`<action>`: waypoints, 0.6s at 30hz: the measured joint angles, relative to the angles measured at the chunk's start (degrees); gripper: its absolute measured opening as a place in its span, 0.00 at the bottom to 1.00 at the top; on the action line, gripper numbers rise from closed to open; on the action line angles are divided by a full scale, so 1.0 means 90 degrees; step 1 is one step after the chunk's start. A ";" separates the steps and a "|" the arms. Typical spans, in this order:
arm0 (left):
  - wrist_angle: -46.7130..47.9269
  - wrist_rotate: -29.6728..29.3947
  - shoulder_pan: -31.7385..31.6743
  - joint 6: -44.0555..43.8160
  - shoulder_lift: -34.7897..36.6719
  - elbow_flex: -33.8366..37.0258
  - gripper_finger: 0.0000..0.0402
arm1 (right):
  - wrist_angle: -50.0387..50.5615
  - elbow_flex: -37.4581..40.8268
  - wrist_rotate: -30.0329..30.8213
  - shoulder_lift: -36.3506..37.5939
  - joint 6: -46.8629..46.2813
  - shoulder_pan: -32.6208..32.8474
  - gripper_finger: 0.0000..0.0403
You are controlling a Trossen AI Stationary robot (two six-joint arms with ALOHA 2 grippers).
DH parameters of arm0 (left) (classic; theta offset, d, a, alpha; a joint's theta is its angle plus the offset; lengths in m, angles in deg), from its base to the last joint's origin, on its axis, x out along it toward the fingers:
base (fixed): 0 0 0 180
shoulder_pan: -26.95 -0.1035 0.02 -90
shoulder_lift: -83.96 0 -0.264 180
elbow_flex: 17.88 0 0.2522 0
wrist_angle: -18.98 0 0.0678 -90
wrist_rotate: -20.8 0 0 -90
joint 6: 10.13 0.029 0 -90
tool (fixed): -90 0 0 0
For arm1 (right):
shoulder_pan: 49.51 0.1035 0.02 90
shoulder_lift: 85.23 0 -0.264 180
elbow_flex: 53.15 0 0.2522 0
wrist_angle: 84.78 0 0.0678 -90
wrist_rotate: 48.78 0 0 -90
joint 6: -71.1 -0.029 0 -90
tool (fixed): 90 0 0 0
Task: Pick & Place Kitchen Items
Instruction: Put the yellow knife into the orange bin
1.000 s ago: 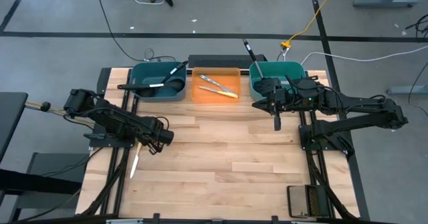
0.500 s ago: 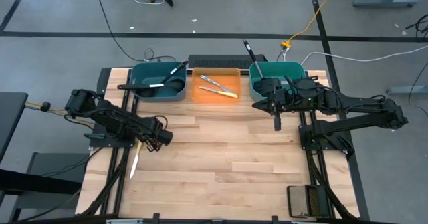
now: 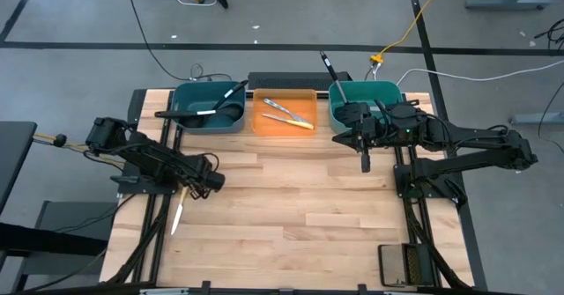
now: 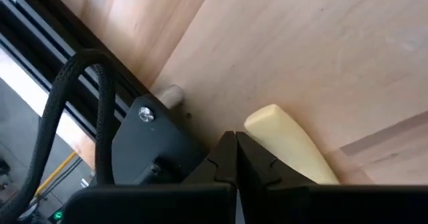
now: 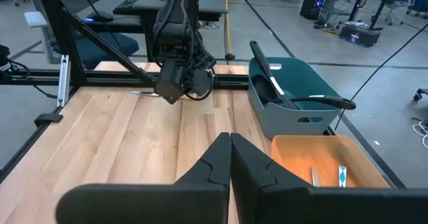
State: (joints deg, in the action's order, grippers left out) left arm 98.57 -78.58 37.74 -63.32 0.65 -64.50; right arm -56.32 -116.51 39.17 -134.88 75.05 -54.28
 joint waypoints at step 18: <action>-0.0704 0.0409 0.0000 0.0215 0.0001 0.0251 0.00 | -0.0002 0.0000 0.0007 0.0000 0.0007 -0.0005 0.02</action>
State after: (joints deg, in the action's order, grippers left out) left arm 92.24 -74.90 37.74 -61.39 0.66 -62.25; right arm -56.35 -116.51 39.24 -134.88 75.11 -54.33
